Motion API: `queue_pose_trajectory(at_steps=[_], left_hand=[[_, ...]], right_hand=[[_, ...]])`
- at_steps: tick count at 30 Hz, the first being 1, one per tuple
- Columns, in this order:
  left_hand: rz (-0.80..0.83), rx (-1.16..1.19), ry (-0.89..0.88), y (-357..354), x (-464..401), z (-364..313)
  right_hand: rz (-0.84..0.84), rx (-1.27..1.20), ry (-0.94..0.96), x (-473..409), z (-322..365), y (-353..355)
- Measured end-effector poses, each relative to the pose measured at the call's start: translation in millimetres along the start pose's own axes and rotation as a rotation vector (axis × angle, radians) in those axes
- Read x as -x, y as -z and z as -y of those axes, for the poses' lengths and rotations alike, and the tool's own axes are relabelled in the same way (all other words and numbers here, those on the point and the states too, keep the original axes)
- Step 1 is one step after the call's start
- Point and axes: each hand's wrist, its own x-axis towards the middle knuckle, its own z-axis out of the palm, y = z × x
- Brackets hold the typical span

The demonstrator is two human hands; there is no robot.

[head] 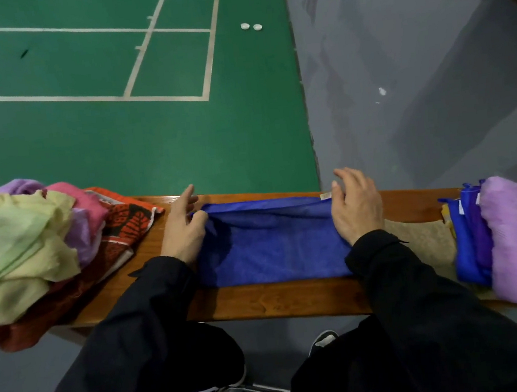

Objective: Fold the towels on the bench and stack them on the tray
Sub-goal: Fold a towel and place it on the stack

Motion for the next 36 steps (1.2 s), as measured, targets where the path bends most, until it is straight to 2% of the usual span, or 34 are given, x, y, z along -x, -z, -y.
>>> queue_pose_trajectory(at_steps=[1,3,7,13,15,19,24,29,33,36], left_hand=[[0.005,0.085,0.008,-0.2,1.1,-0.8],[-0.029,0.073,0.008,-3.1,1.3,-2.0],[-0.115,-0.216,-0.041,-4.6,-10.8,2.5],[-0.060,-0.274,-0.134,-1.9,-10.1,8.5],[-0.057,-0.293,-0.157,0.1,-9.0,13.2],[-0.055,-0.292,-0.153,0.9,-10.6,14.4],[0.009,-0.159,-0.088,0.8,-8.5,17.1],[-0.013,-0.122,-0.088,2.1,-5.0,6.0],[0.092,-0.259,-0.079,4.6,-4.1,1.6],[0.071,-0.473,-0.157,7.3,-4.9,2.0]], right_hand=[[-0.027,-0.024,0.057,4.5,6.1,0.2],[-0.035,-0.066,0.184,17.4,17.6,-2.0],[0.055,-0.053,0.394,44.6,30.4,-18.1],[0.234,0.035,0.167,14.6,10.3,-22.1],[0.262,0.122,0.188,5.7,4.4,-16.8],[0.204,0.219,0.262,1.7,-4.7,-10.3],[0.178,0.205,0.315,4.2,-8.6,-8.8],[0.241,0.109,0.192,3.5,-1.9,-6.3],[0.240,0.112,0.164,0.6,2.5,-7.9],[0.203,0.114,0.162,2.0,1.9,-11.9]])
